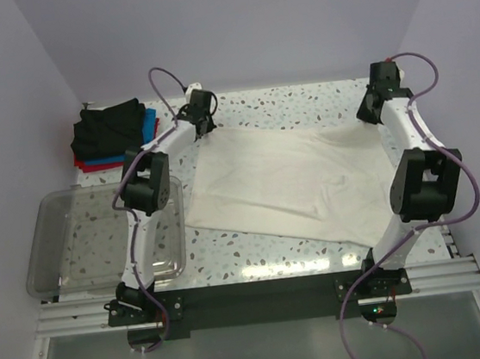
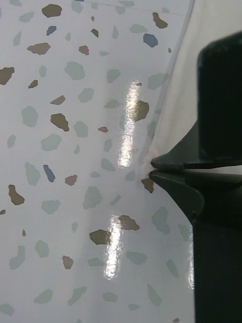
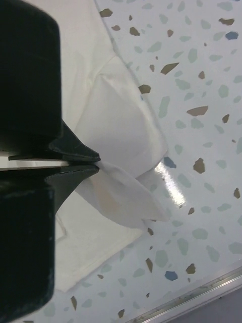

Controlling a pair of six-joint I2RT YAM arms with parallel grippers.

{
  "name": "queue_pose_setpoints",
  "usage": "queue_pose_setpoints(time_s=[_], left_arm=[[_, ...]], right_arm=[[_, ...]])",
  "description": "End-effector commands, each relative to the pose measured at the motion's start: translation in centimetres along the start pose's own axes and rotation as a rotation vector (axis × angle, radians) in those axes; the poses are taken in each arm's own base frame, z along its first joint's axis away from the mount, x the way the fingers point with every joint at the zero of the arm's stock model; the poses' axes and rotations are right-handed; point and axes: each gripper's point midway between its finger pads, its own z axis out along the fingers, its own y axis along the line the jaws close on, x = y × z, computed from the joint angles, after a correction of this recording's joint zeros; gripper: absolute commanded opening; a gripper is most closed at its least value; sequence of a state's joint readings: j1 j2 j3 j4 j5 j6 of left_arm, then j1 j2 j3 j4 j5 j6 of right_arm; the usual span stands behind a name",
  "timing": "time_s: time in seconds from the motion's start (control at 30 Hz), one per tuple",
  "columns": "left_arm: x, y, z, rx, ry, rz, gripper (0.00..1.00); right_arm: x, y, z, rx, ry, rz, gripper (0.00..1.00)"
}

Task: Fold and stack the t-shirts
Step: Fold the tshirt

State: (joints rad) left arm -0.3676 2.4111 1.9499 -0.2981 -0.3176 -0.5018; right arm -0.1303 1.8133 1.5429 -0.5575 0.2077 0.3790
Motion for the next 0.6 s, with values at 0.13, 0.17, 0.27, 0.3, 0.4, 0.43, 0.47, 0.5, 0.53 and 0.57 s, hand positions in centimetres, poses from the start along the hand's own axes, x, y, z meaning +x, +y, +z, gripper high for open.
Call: queue_pose_setpoints(time_s=[0.13,0.17,0.27,0.3,0.4,0.43,0.47,0.5,0.53,0.57], left_arm=[[-7.5,-1.2,-5.9,0.101,-0.201,-0.038,0.00],[-7.6,-1.2,-6.3,0.105,-0.195,-0.036,0.00],[-8.3,-0.9,-7.8,0.115,-0.208,-0.039,0.00],[-7.4,-0.5,-7.8,0.109,-0.193,-0.034,0.00],[-6.9,0.3,-9.5,0.115,-0.199,-0.033,0.00],[-7.5,0.2,-10.7,0.134,-0.214,-0.038,0.00],[-7.1,0.4,-11.0,0.138,-0.209,-0.035,0.00],[-5.8,0.9,-11.0,0.134,-0.186,-0.027,0.00],[-6.2,0.8,-12.1,0.159,-0.202,-0.031,0.00],[-5.9,1.0,-12.4,0.162,-0.199,-0.032,0.00]], right_arm=[[2.0,-2.3,-3.6,0.040,0.035,-0.043,0.00],[1.7,-2.3,-4.1,0.045,0.033,-0.041,0.00],[2.0,-2.7,-5.6,0.050,0.045,-0.038,0.00],[2.0,-3.0,-6.3,0.053,0.041,-0.039,0.00],[2.4,-4.0,-7.9,0.078,0.044,-0.043,0.00],[2.9,-4.3,-8.3,0.088,0.053,-0.046,0.00],[3.1,-4.7,-8.7,0.099,0.055,-0.046,0.00],[3.4,-5.2,-9.3,0.113,0.060,-0.048,0.00],[3.7,-5.6,-10.0,0.118,0.056,-0.049,0.00],[4.0,-5.8,-10.4,0.122,0.057,-0.051,0.00]])
